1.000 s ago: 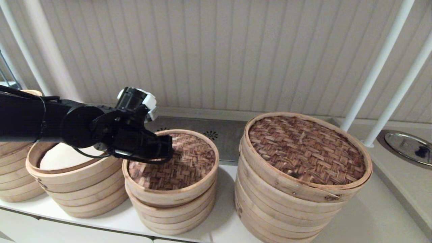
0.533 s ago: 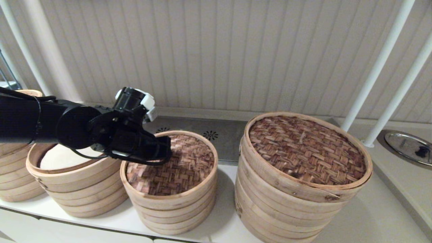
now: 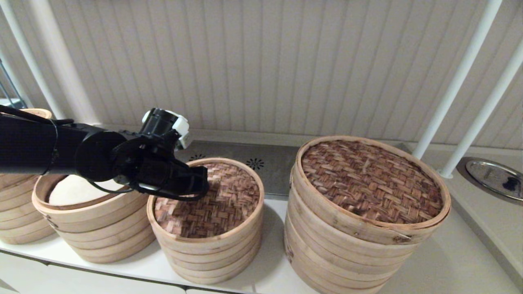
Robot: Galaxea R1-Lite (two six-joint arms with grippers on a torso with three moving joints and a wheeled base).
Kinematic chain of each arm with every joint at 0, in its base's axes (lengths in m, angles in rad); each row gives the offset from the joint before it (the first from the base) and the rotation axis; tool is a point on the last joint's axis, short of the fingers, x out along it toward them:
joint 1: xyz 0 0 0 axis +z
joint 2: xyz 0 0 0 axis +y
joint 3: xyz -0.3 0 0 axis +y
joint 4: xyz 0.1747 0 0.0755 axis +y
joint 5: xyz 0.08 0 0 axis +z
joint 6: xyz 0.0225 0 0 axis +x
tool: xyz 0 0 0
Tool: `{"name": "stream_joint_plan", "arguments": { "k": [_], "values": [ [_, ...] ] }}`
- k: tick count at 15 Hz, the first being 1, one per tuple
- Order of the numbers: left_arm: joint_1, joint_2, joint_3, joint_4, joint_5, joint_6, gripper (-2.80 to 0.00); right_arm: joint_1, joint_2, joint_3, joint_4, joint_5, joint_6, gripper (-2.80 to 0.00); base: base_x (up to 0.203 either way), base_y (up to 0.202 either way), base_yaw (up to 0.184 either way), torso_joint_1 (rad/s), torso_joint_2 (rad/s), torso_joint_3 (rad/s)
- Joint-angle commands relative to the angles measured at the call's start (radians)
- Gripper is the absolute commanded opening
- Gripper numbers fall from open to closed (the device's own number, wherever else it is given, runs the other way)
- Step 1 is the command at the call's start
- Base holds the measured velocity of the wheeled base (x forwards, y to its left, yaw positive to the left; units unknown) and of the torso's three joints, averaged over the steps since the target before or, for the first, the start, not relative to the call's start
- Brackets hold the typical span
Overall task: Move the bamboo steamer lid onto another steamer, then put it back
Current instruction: Put the steamer, then pick up the steamer
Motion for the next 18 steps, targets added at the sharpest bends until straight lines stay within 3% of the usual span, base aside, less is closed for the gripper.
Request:
{"name": "stream_joint_plan", "arguments": {
  "k": [1,6,7,8,12,17,18],
  "values": [
    [0.000,0.003,0.001,-0.004,0.000,-0.003,-2.80,0.000,0.000,-0.001,0.000,0.000,0.000,-2.80,0.000,0.000,0.000,0.000,0.00,0.000],
    [-0.001,-0.003,0.007,-0.007,0.004,-0.004,-2.80,0.000,0.000,0.000,-0.002,0.000,0.000,-2.80,0.000,0.000,0.000,0.000,0.00,0.000],
    [0.000,-0.003,0.010,-0.008,0.006,-0.003,-2.03,0.000,0.000,0.000,0.000,0.000,0.000,-2.80,0.000,0.000,0.000,0.000,0.00,0.000],
    [0.000,-0.006,0.010,-0.008,0.009,-0.003,0.00,0.000,0.000,0.000,0.000,0.000,0.000,-2.80,0.000,0.000,0.000,0.000,0.00,0.000],
    [0.000,-0.045,0.004,-0.008,0.003,-0.006,0.00,0.000,0.000,0.000,-0.001,0.000,0.000,-2.80,0.000,0.000,0.000,0.000,0.00,0.000],
    [0.000,-0.222,0.019,-0.001,0.016,-0.007,0.00,0.000,0.000,0.000,0.000,0.000,0.000,-2.80,0.000,0.000,0.000,0.000,0.00,0.000],
    [0.000,-0.264,0.019,0.006,0.032,0.002,-2.80,0.000,0.000,0.000,0.000,0.000,0.000,-2.80,0.000,0.000,0.000,0.000,0.00,0.000]
  ]
}}
